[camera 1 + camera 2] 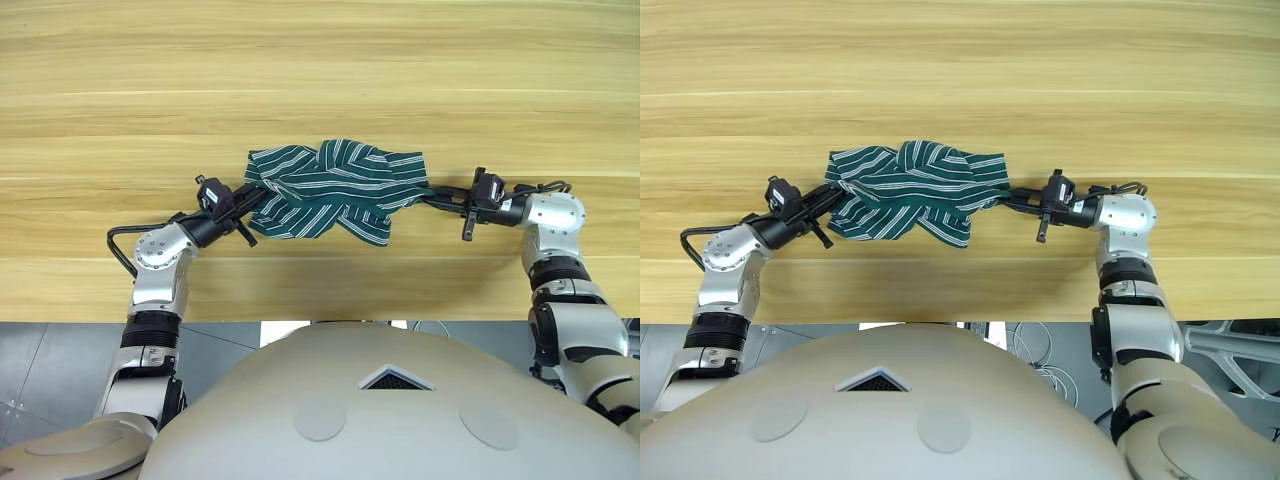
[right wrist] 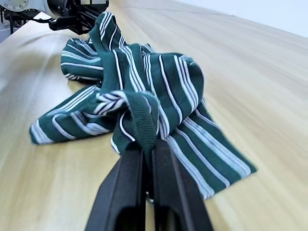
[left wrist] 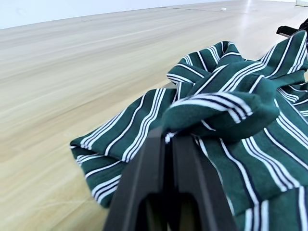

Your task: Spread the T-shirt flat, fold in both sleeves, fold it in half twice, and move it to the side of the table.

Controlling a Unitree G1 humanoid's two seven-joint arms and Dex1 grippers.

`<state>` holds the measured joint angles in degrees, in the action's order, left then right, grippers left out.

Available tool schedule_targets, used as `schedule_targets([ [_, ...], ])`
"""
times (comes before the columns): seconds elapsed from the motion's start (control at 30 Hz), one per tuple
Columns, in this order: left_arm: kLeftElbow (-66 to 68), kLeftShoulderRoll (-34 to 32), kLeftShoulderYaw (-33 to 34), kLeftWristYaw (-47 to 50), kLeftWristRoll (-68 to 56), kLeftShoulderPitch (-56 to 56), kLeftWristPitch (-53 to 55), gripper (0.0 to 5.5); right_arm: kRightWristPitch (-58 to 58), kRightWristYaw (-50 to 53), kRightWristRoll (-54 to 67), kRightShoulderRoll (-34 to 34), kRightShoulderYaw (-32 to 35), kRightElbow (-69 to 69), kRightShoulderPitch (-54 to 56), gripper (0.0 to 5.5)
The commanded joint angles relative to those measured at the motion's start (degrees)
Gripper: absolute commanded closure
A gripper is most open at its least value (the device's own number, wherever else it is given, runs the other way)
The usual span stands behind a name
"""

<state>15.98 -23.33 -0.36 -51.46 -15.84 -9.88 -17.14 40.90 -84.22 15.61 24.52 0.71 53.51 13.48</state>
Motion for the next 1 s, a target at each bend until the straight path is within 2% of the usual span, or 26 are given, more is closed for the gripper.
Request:
schedule_targets([
  [0.03, 1.39, -0.08, 2.75, 1.63, -1.09, 4.09, -0.93, 5.5, -0.1, 4.94, 1.8, -1.2, 2.68, -3.4, 4.82, 5.49],
  [0.17, -0.63, -0.94, 5.47, 8.65, 2.26, 14.98, -1.64, 5.5, -3.2, 16.64, 1.14, -2.98, 4.33, -7.95, 14.85, 5.49],
  [0.23, -8.0, -1.17, 6.61, 11.42, 2.14, 17.95, -1.37, 5.5, -4.44, 20.73, 2.39, -3.74, 5.2, -13.73, 17.98, 5.49],
  [0.4, -29.33, 0.67, 5.95, 17.96, 2.68, 16.37, 1.19, 5.5, -8.41, 26.02, 5.2, -3.89, 4.83, -32.76, 13.94, 5.49],
  [0.5, -31.49, 0.09, 4.12, 20.24, 6.66, 19.73, 4.23, 5.5, -11.41, 31.21, 0.46, -4.28, 2.94, -34.79, 16.6, 5.49],
  [0.57, -24.41, -0.96, 3.31, 20.72, 9.12, 28.02, 6.31, 5.5, -13.83, 36.17, -4.09, -4.22, 1.98, -29.27, 23.44, 5.49],
  [0.7, 14.18, -2.47, 0.74, 22.49, 16.57, 57.62, 6.46, 5.5, -21.28, 51.05, -15.9, -4.51, -1.49, 1.69, 49.93, 5.49],
  [0.8, 39.66, -3.72, 0.87, 27.04, 19.43, 76.33, 7.34, 5.5, -28.04, 60.54, -19.96, -4.85, -2.48, 16.21, 65.27, 5.49],
  [0.9, 50.34, -5.72, 1.45, 31.15, 20.64, 86.15, 7.66, 5.5, -30.69, 64.73, -21.51, -4.1, -2.2, 20.77, 72.0, 5.49],
  [1.0, 55.1, -7.09, 1.38, 32.68, 21.76, 90.32, 6.63, 5.5, -31.59, 65.8, -23.19, -3.37, -2.17, 22.7, 74.28, 5.49],
])
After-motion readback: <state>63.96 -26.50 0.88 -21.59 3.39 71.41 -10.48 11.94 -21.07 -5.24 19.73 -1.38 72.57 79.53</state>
